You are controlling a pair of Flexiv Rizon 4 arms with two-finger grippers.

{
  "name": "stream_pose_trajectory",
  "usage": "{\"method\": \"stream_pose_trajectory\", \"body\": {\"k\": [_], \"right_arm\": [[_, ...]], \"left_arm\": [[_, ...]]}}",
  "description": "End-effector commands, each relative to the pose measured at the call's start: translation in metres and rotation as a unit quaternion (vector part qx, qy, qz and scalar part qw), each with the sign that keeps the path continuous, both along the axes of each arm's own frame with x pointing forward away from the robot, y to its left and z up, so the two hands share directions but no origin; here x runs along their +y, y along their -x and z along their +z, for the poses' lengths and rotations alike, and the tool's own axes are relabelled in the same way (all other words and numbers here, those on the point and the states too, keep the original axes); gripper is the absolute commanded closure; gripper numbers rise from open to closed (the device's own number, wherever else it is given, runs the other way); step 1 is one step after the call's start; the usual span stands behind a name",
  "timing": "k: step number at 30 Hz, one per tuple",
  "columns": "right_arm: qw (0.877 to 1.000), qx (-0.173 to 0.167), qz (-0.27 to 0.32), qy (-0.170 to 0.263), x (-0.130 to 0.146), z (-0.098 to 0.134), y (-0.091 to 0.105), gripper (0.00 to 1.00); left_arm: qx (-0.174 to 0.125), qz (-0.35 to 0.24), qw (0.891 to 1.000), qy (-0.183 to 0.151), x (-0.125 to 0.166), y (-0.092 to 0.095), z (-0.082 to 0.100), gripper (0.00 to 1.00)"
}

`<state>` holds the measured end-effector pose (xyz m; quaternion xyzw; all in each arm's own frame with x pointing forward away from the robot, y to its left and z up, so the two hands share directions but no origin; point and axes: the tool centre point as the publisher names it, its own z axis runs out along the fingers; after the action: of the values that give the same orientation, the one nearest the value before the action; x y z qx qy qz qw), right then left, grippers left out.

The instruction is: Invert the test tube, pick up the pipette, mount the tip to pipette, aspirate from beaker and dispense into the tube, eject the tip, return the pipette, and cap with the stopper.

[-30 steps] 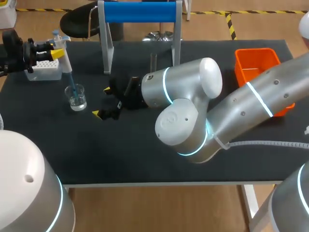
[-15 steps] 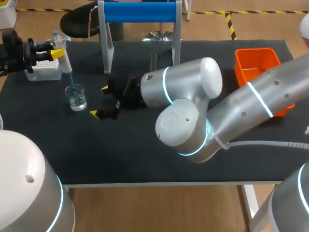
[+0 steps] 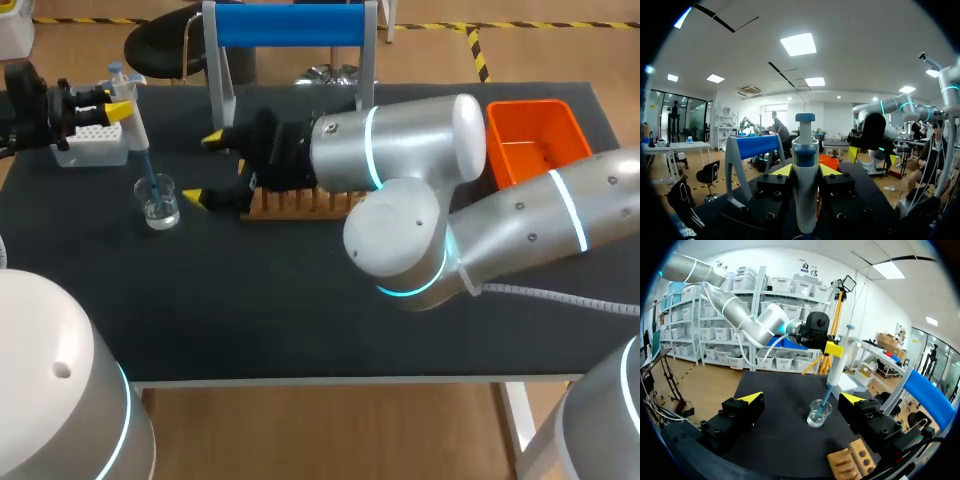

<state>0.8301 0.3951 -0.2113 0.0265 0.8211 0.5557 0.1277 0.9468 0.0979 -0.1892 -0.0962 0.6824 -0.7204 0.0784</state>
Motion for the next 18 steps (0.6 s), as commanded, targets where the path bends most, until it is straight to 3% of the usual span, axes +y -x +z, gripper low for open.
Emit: {"method": "stream_pose_trajectory", "body": {"k": [1,9,10,11,13,16,18], "right_arm": [[0.998,0.016,0.065,0.02,-0.014,0.027,-0.004,0.0],[0.996,-0.006,0.085,0.017,-0.002,0.05,-0.013,0.0],[0.996,-0.008,0.088,0.015,0.0,0.053,-0.015,0.05],[0.996,-0.008,0.092,0.012,0.002,0.055,-0.017,0.22],[0.996,-0.01,0.092,0.01,0.005,0.061,-0.023,0.42],[0.996,-0.011,0.093,0.0,0.009,0.07,-0.031,0.6],[0.996,-0.011,0.093,-0.003,0.012,0.075,-0.036,0.8]], "left_arm": [[-0.001,-0.003,1.0,0.0,0.002,-0.001,-0.001,1.0],[-0.001,-0.003,1.0,0.0,0.002,-0.001,-0.001,1.0],[-0.001,-0.003,1.0,0.0,0.002,-0.001,-0.001,1.0],[-0.001,-0.003,1.0,0.0,0.002,-0.001,-0.001,1.0],[-0.001,-0.003,1.0,0.0,0.002,-0.001,-0.001,1.0],[-0.001,-0.003,1.0,0.0,0.002,-0.001,-0.001,1.0],[-0.001,-0.003,1.0,0.0,0.002,-0.001,-0.001,1.0]]}}
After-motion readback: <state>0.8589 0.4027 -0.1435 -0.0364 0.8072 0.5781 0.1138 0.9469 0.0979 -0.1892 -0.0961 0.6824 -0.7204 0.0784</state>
